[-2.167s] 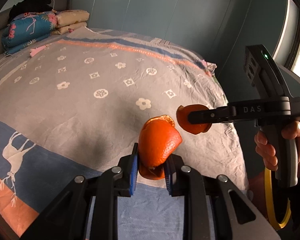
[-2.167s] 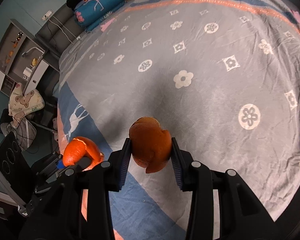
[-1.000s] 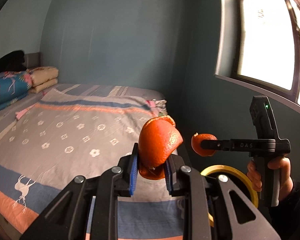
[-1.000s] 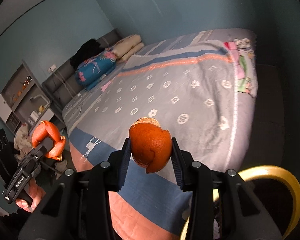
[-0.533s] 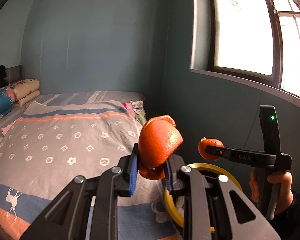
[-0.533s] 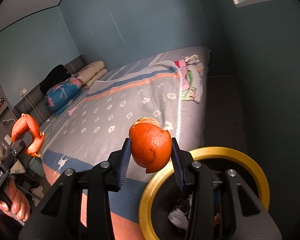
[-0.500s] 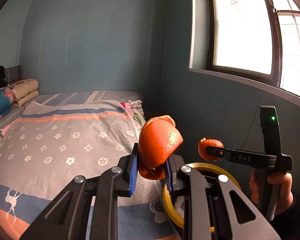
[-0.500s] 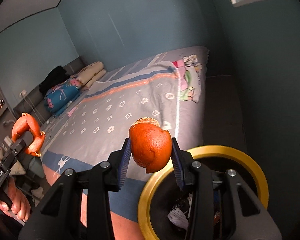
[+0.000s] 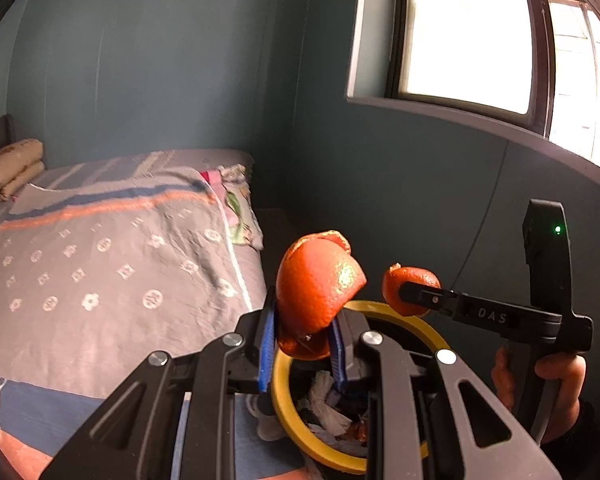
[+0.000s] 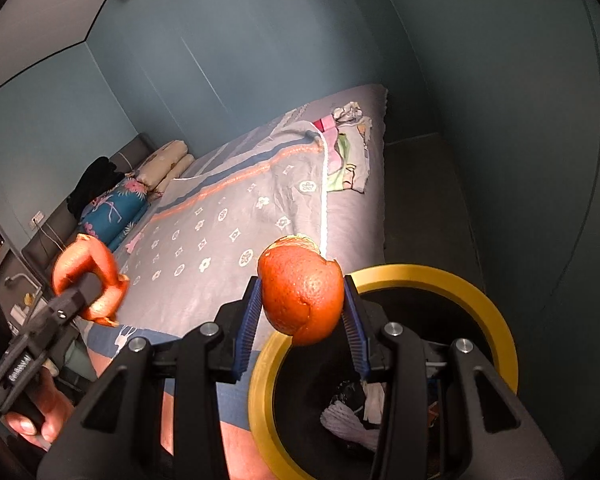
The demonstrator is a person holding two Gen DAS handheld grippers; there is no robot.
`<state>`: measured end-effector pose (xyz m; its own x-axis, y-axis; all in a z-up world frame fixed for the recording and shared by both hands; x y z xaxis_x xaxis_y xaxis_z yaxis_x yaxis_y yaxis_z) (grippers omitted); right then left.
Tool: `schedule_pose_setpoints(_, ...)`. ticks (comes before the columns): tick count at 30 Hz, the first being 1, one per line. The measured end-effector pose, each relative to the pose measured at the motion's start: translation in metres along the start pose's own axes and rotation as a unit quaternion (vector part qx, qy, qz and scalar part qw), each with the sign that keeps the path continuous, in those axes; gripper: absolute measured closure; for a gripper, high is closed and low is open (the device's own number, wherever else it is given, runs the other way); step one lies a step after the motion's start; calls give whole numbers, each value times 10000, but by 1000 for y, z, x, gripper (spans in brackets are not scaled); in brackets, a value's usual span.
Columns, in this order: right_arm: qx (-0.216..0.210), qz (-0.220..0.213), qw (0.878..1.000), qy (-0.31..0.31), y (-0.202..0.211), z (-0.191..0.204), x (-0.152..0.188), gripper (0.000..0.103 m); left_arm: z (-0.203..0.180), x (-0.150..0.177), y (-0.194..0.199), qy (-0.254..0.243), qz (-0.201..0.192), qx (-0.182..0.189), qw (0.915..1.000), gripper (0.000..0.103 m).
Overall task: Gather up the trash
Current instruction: 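Lift and carry both orange peels over the yellow-rimmed bin, then open the left gripper over the bin while the right gripper opens too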
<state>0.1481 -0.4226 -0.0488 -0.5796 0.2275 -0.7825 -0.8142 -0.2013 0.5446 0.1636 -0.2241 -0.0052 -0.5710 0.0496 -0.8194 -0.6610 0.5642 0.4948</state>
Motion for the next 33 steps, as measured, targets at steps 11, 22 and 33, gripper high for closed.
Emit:
schedule_pose_setpoints(11,69,140,9990,-430,-9,-35,22,64,-24,44,-58,-58,725,245,9970,82)
schedule_pose_setpoints(22,65,292,9977,-610,-22,-45,34,63,-8,63,-86,190,1116,182,9934,77)
schedule_pose_setpoints(33,244,153,9970,-720,-16,-46,26,57,9,42,-56,456,782,267,9955,55)
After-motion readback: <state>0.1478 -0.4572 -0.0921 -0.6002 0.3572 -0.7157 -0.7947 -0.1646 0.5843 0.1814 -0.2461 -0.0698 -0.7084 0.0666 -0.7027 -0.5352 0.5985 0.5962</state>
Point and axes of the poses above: each gripper's, at about its wrist camera, not at the fingertips, and y roughly against the way its jaws point, z to its left, x to its underside, the point moved 8 cm from there along -y, roughly the way its jaws point, and after that the axes turned 12 degrees about y, right-handed, at the moved point
